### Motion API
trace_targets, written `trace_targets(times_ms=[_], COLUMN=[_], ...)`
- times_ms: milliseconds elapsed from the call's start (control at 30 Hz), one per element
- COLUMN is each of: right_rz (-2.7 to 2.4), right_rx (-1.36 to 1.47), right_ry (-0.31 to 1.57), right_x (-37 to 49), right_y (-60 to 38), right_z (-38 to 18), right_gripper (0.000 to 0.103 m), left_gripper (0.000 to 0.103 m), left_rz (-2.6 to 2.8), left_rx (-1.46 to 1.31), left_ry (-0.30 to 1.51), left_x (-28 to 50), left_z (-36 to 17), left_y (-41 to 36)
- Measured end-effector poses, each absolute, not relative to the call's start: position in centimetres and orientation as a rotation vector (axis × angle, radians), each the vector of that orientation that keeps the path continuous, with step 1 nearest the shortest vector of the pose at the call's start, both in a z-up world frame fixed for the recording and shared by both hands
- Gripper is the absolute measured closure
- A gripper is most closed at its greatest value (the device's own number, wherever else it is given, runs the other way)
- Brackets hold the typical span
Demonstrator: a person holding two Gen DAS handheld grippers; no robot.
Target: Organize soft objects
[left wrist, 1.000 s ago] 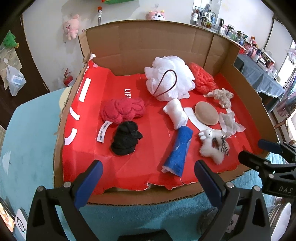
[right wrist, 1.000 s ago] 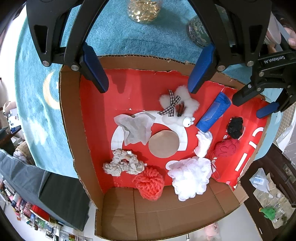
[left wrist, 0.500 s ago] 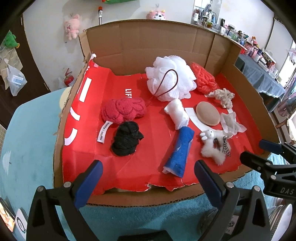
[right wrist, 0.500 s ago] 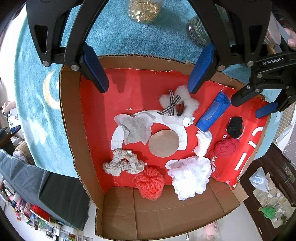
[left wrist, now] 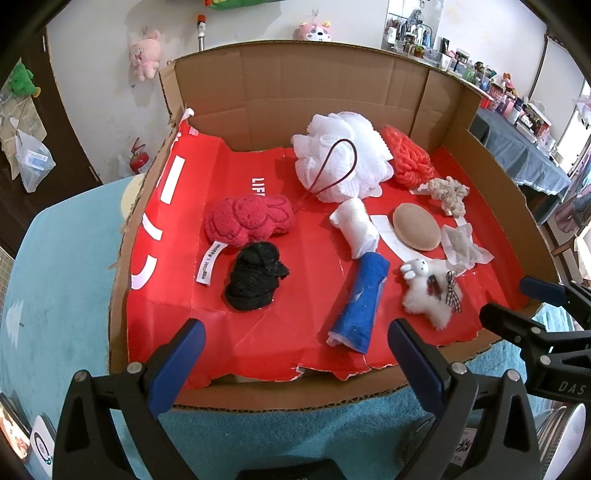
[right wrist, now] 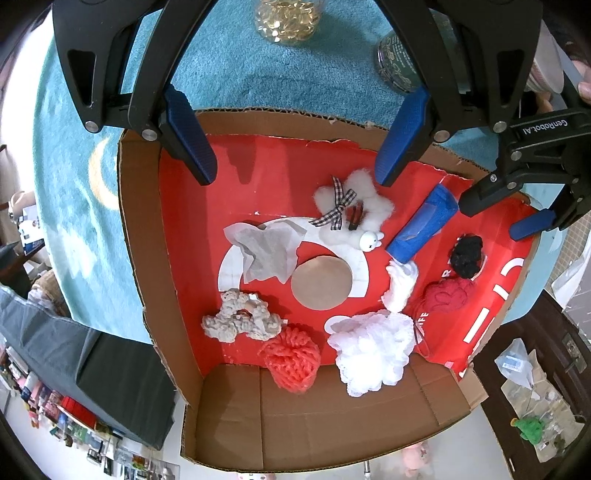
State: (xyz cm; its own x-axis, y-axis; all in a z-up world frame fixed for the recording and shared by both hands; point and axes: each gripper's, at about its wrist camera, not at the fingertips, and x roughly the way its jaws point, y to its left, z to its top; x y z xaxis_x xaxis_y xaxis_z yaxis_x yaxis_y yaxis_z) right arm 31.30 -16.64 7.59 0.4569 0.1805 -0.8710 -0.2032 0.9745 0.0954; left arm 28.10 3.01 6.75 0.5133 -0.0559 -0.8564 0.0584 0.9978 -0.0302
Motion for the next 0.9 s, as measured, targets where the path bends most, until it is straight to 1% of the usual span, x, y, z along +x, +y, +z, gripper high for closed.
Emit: trace_targets(times_ms=[900], right_rz=[0.235], right_rx=[-0.025], right_ry=[1.066], right_x=[31.21], right_y=[-16.58], right_z=[7.57], right_gripper=[0.016], left_gripper=[0.002], left_rz=[-0.066], left_rx=[-0.002], left_ry=[1.031], left_x=[28.02], left_z=[6.77], left_y=[3.04])
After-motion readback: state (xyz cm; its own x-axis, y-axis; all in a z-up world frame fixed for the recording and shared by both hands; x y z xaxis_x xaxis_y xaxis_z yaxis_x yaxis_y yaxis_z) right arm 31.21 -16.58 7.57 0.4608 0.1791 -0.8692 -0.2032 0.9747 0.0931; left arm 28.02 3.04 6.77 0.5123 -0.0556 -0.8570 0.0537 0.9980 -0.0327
